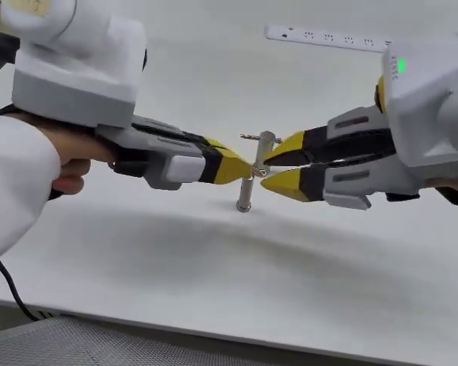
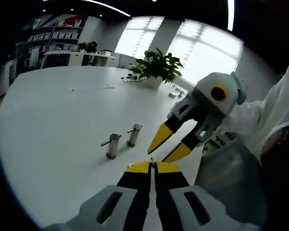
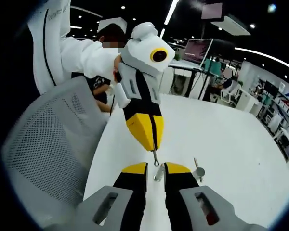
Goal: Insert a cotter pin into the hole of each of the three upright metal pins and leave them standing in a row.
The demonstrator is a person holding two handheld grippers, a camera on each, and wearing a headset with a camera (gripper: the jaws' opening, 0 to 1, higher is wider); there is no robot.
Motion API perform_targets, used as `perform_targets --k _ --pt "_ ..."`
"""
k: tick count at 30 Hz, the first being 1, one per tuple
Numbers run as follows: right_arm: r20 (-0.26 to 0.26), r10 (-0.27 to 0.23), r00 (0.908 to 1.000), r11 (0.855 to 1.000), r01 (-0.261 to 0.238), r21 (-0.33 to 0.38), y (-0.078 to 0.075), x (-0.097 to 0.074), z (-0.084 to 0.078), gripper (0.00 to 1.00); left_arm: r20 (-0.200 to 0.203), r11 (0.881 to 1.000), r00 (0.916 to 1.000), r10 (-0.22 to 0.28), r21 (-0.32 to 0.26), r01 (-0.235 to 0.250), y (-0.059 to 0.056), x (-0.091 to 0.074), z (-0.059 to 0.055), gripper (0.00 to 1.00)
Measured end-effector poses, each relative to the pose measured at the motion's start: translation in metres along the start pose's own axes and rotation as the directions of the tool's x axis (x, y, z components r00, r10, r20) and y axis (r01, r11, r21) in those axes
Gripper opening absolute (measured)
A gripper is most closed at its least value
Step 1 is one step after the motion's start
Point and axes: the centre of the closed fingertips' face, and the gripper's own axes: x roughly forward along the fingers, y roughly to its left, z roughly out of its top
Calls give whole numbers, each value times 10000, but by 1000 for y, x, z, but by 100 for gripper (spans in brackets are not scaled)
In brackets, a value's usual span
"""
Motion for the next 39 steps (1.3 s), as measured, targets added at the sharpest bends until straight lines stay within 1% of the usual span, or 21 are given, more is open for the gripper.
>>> perform_targets --k 1,2,4,5,7,8,9,11,14,15,20,21,23,24,26,27,28,31,33,37,39 --pt "52 206 9998 9994 -208 266 3 0 -1 8 -10 9999 10000 -20 112 20 -1 0 0 0" --pt "75 243 9997 9990 -245 371 3 1 -1 9 -5 9996 10000 -62 271 62 -2 -1 0 0" --pt "229 604 9979 9947 -621 820 12 2 1 9 12 9994 10000 -90 347 90 -3 -1 1 0" --pt "300 716 9970 9932 -741 895 14 2 2 9 26 9989 9999 -112 463 111 -4 -2 2 0" --pt "507 1248 9909 9826 -1305 1320 23 3 4 9 66 9971 9997 -218 727 213 -7 -2 3 0" --pt "573 1305 9898 9799 -1375 1443 23 4 4 9 49 9965 9996 -283 792 278 -9 -2 3 0" --pt "621 1311 9894 9795 -1390 1461 21 4 4 9 27 9955 9994 -335 890 331 -10 -2 3 0" --pt "728 1338 9883 9763 -1441 1613 19 3 4 8 -22 9943 9990 -437 970 437 -9 -2 2 0" --pt "997 1395 9852 9676 -1570 1976 18 4 6 7 -41 9921 9986 -526 1141 527 -12 -2 2 0" --pt "1027 1419 9845 9667 -1602 1996 19 3 6 6 -56 9888 9982 -594 1371 596 -13 -2 2 0" --pt "1163 1634 9797 9591 -1854 2137 20 2 6 1 -119 9727 9958 -907 2133 912 -19 -1 1 0" --pt "1185 1680 9786 9585 -1902 2121 21 1 6 1 -78 9699 9963 -859 2282 854 -18 -1 2 0" --pt "1216 1748 9771 9584 -1972 2065 23 1 7 0 -88 9693 9959 -904 2290 900 -18 -1 2 0" --pt "1219 1772 9766 9583 -1994 2045 23 1 7 0 -93 9667 9954 -951 2377 945 -19 -1 2 0" --pt "1221 1819 9757 9578 -2039 2024 24 0 6 0 -109 9522 9947 -1022 2883 1010 -20 -1 3 0" --pt "1221 1859 9750 9571 -2078 2022 25 0 6 0 -188 9443 9942 -1063 3112 1068 -21 -1 1 0" --pt "1221 1900 9742 9566 -2117 2003 25 -1 6 0 -231 9403 9941 -1064 3226 1081 -21 -1 1 0" --pt "1227 1956 9730 9562 -2170 1966 26 -2 6 0 -311 9399 9938 -1063 3232 1106 -20 -1 -1 0" --pt "1217 1979 9727 9571 -2185 1904 27 -3 6 0 -307 9371 9935 -1096 3299 1136 -21 -1 -1 0" --pt "1104 1918 9752 9637 -2084 1668 27 -4 6 0 -304 9337 9935 -1093 3397 1131 -19 0 0 0" --pt "1022 1871 9770 9670 -2015 1560 27 -4 6 0 -283 9350 9938 -1073 3369 1105 -18 0 0 0"
